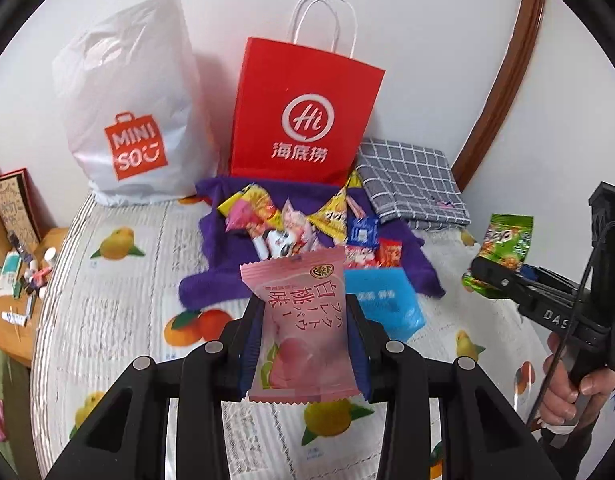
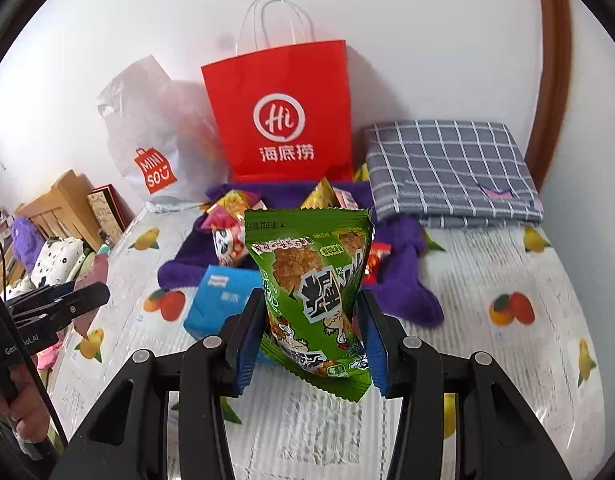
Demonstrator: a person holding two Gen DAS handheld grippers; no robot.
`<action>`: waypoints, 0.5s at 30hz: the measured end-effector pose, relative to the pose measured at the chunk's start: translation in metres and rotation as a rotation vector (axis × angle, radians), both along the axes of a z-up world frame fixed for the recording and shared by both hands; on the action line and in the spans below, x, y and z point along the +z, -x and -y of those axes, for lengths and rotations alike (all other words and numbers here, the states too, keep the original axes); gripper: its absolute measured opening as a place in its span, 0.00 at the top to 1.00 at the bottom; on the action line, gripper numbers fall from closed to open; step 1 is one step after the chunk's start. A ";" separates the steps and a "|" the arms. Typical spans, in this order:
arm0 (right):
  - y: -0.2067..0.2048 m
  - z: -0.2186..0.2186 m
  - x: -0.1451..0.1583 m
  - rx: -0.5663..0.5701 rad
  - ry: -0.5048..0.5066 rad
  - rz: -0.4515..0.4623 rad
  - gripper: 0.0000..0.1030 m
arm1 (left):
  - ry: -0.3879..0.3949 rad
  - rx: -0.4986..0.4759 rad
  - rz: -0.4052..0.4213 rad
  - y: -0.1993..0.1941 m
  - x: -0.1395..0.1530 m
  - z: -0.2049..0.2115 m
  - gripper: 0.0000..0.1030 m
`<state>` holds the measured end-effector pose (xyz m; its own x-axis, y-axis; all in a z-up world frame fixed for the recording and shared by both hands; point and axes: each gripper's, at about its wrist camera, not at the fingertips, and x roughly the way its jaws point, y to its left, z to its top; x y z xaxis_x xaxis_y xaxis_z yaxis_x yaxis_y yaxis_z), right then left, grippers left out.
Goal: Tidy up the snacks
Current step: 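Lift the green bag and peach candy and carry them toward the towel, then move both held snacks over the purple towel pile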
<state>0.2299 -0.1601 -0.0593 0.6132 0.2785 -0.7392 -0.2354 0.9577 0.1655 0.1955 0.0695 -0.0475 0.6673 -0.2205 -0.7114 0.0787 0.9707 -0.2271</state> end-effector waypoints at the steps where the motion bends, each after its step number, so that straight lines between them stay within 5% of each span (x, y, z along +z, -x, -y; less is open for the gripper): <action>1: -0.003 -0.001 0.002 0.001 0.000 0.002 0.56 | 0.005 -0.006 0.001 -0.003 0.003 0.001 0.65; 15: -0.041 -0.008 0.024 0.028 -0.001 0.022 0.56 | 0.010 -0.026 0.031 -0.054 0.035 0.019 0.65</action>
<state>0.2712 -0.1524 -0.0348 0.6211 0.2961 -0.7257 -0.2654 0.9506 0.1607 0.2492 0.0506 -0.0129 0.6829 -0.2455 -0.6880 0.1112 0.9658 -0.2342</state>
